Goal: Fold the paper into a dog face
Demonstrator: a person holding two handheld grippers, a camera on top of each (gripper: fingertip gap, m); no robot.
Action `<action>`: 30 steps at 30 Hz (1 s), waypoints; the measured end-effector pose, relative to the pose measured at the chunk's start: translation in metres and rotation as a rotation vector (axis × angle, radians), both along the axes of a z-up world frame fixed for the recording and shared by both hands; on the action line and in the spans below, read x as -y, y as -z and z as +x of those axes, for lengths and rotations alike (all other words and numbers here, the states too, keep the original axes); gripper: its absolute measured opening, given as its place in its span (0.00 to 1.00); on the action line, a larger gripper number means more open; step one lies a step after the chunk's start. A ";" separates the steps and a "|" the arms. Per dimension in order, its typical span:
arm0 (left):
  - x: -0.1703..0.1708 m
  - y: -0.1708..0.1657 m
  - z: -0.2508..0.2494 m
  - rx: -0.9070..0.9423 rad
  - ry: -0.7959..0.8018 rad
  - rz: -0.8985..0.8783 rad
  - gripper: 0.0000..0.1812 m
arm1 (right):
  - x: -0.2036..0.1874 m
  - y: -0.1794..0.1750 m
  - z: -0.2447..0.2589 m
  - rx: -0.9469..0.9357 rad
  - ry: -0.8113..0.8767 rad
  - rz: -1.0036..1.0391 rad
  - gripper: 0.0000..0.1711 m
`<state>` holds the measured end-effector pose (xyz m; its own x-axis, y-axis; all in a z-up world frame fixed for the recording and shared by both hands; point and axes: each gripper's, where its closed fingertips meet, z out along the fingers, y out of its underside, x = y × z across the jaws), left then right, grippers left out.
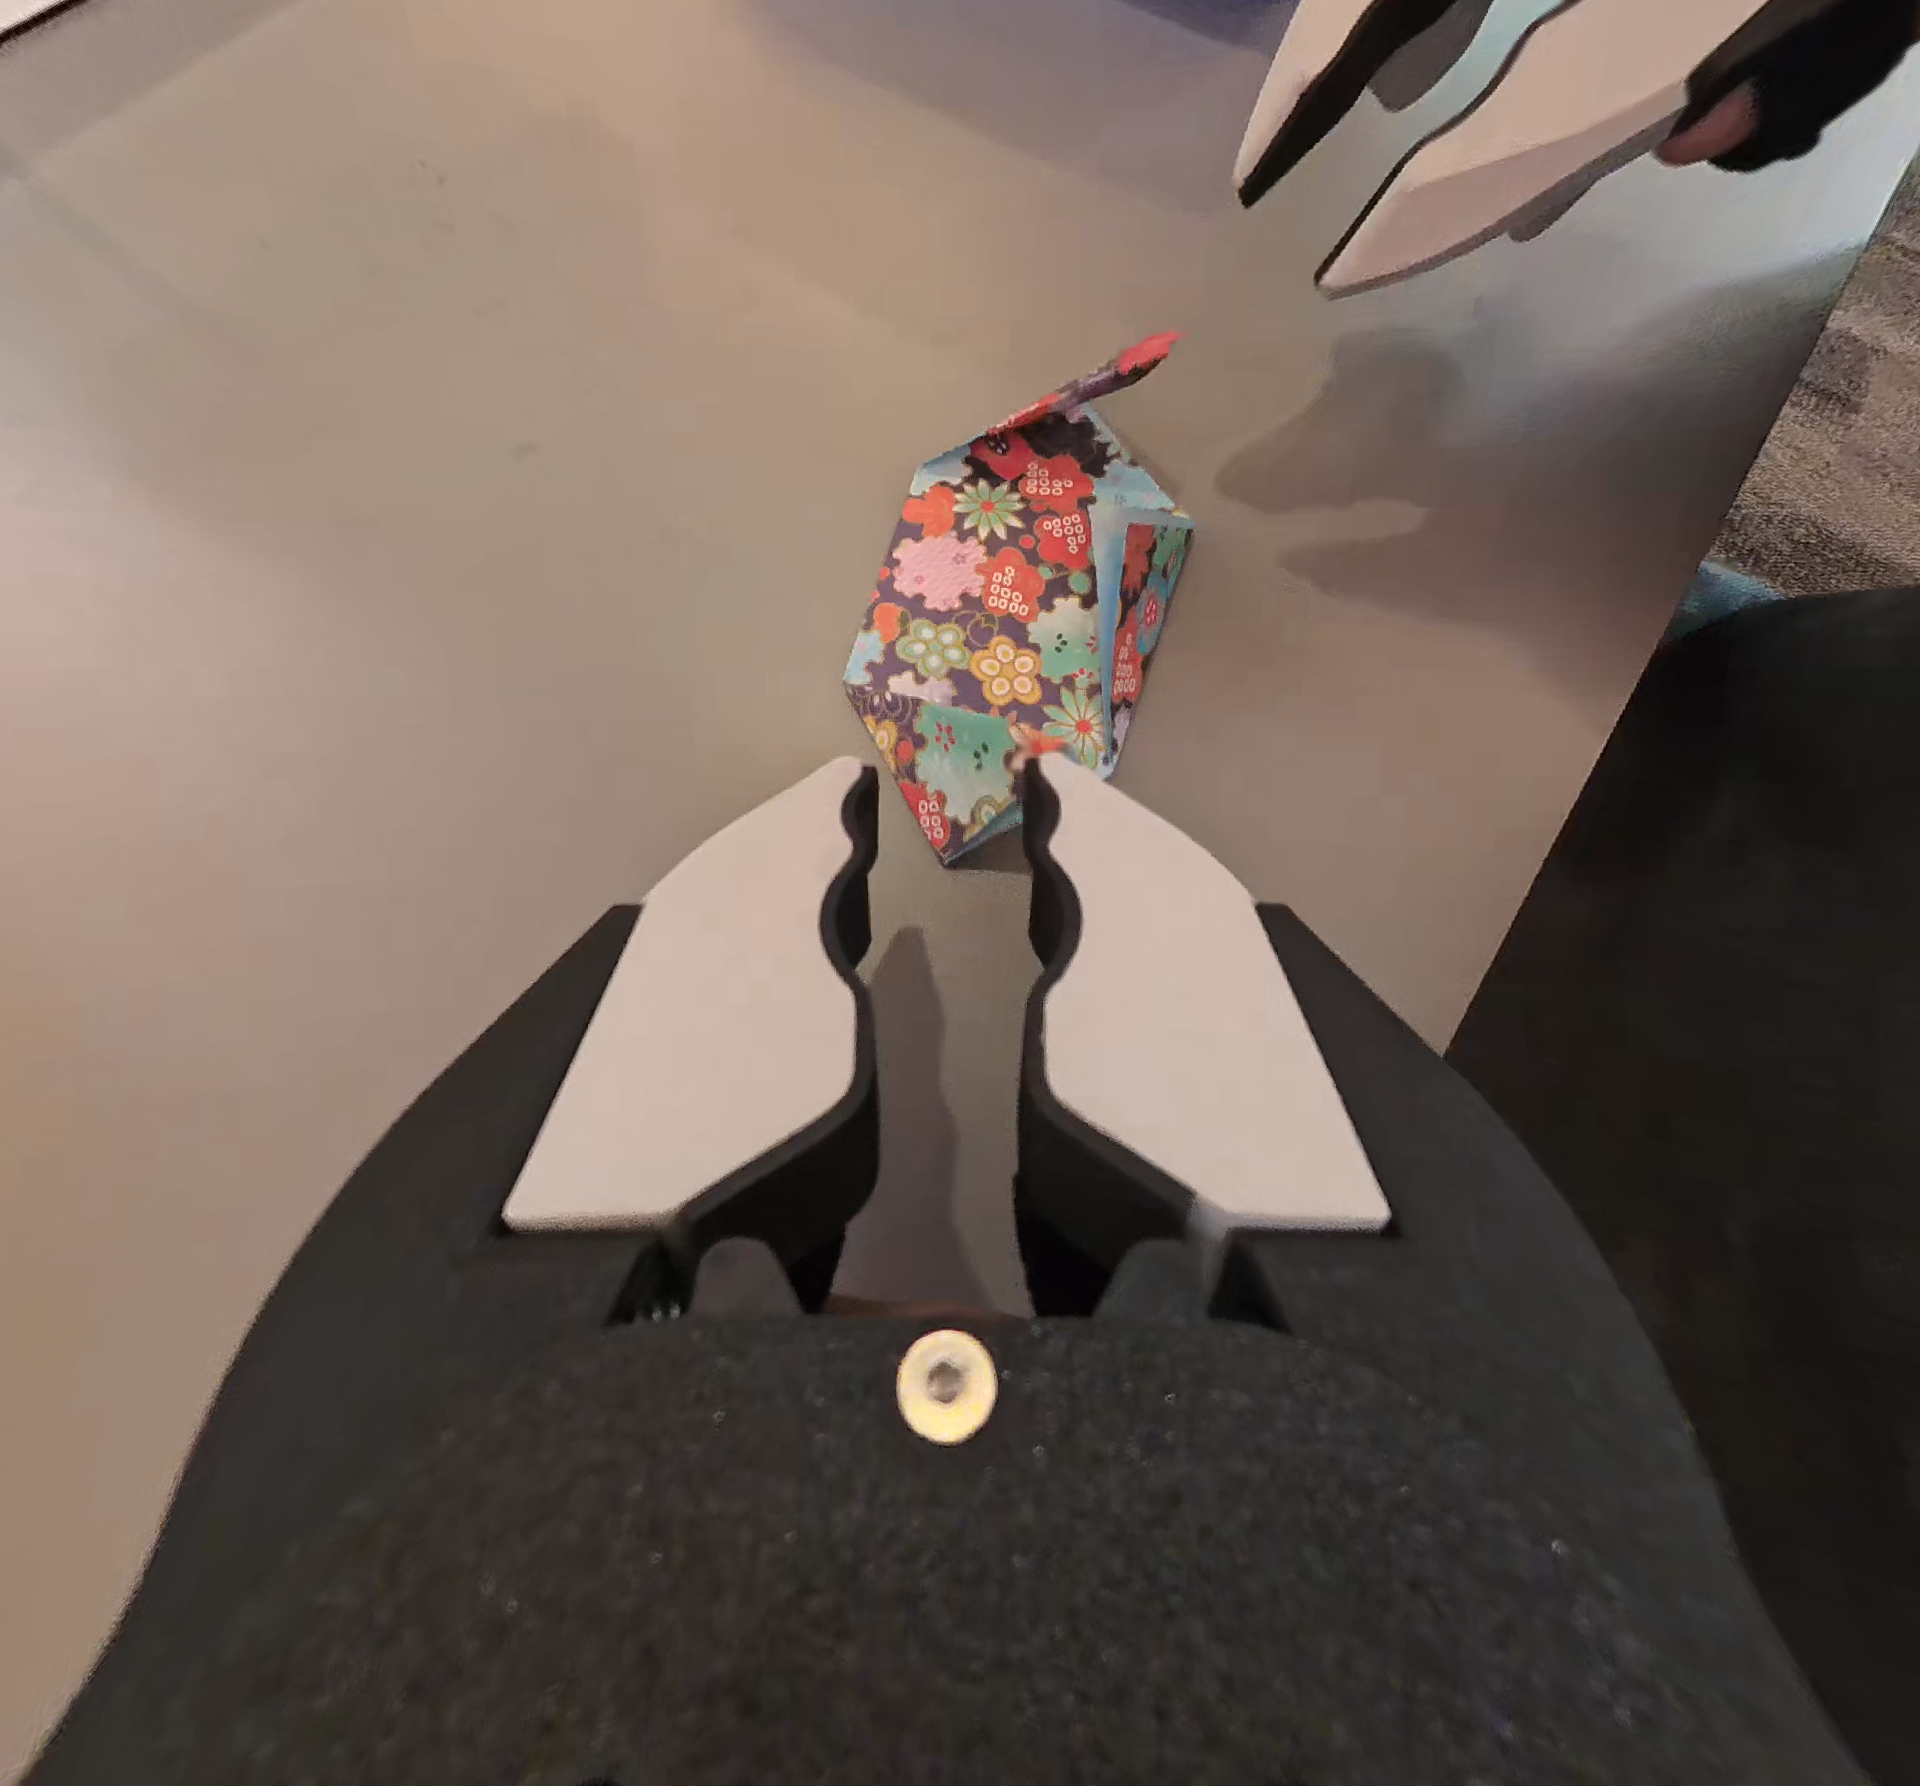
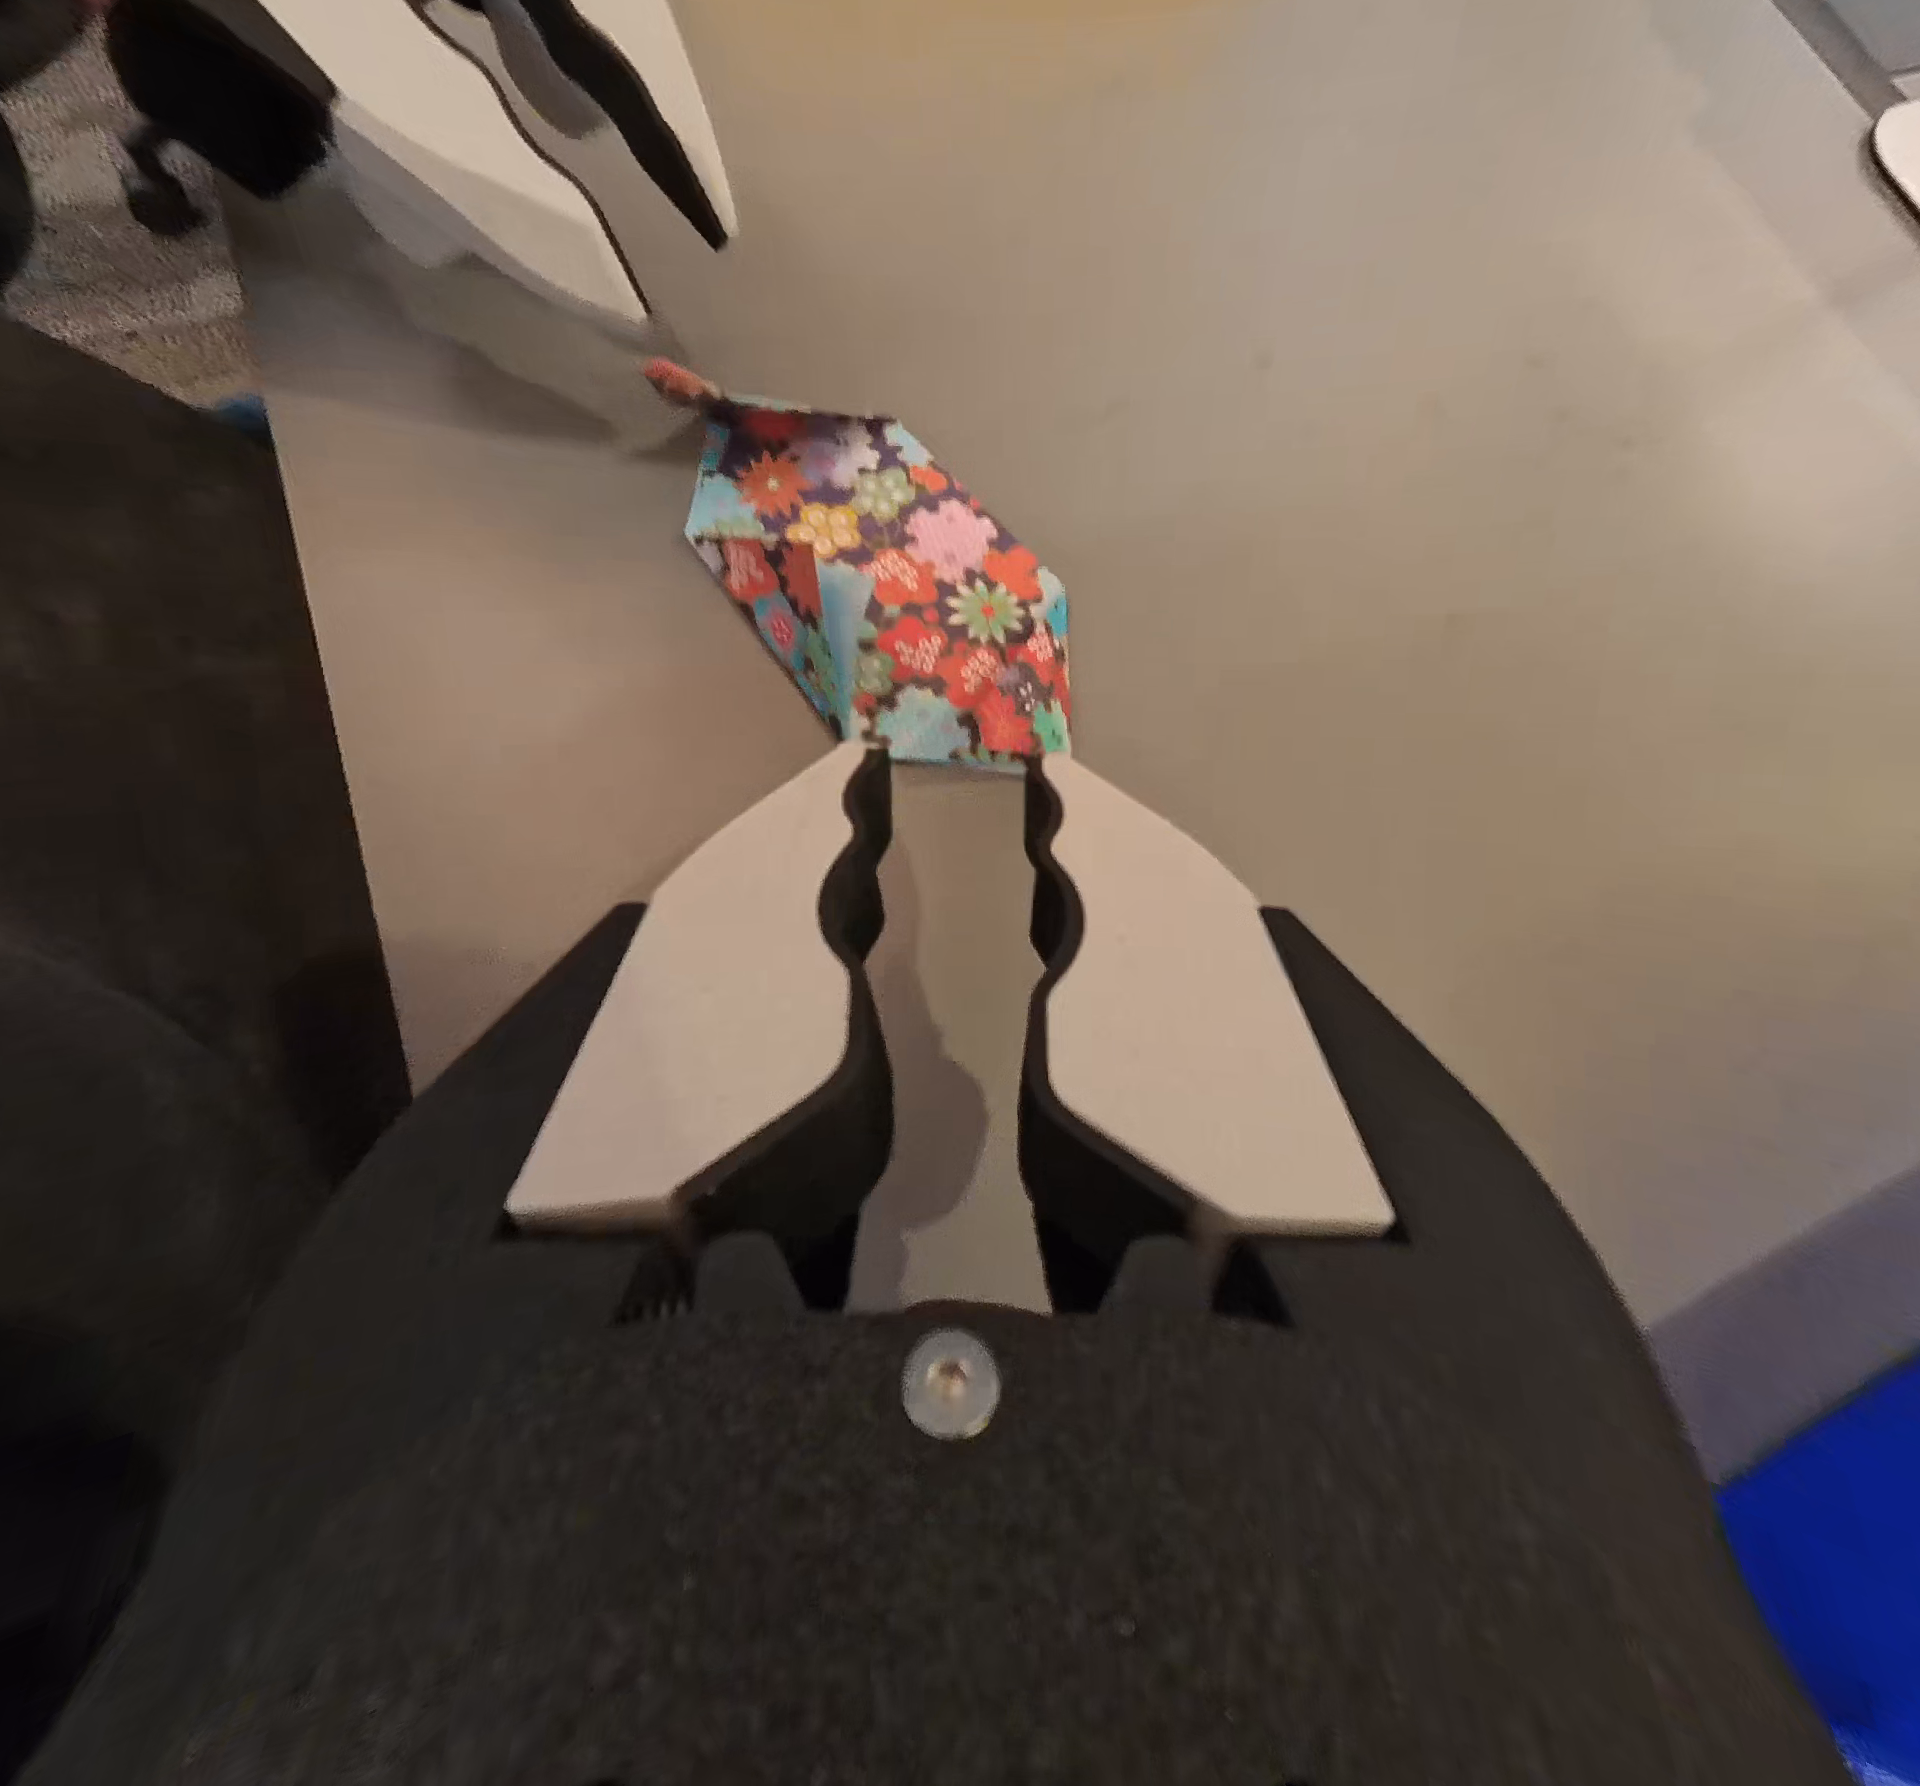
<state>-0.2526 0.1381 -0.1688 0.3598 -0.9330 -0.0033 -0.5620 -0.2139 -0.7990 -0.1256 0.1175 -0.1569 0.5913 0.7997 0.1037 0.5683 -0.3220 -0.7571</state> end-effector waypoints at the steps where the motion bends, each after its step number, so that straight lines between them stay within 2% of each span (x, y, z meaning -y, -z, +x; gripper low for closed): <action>1: 0.001 0.001 -0.001 0.001 -0.002 -0.002 0.14 | 0.000 0.002 0.001 0.004 -0.001 -0.006 0.14; 13: 0.007 0.012 0.002 -0.083 0.004 0.040 0.16 | 0.000 0.008 0.003 0.033 -0.006 -0.005 0.14; 18: -0.002 0.021 0.008 -0.136 -0.037 0.098 0.16 | 0.001 0.011 0.000 0.030 -0.020 -0.006 0.13; 20: -0.008 0.024 0.011 -0.181 -0.054 0.149 0.12 | 0.000 0.011 -0.002 0.031 -0.029 -0.006 0.13; 23: -0.018 0.024 0.014 -0.258 -0.011 0.275 0.01 | -0.003 0.005 -0.003 0.009 -0.043 -0.002 0.13; 27: -0.032 0.014 0.021 -0.320 0.108 0.461 0.00 | -0.024 -0.015 0.010 -0.058 -0.073 -0.009 0.14; 30: -0.042 0.002 0.026 -0.330 0.180 0.599 0.00 | -0.047 -0.022 0.014 -0.079 -0.148 -0.095 0.15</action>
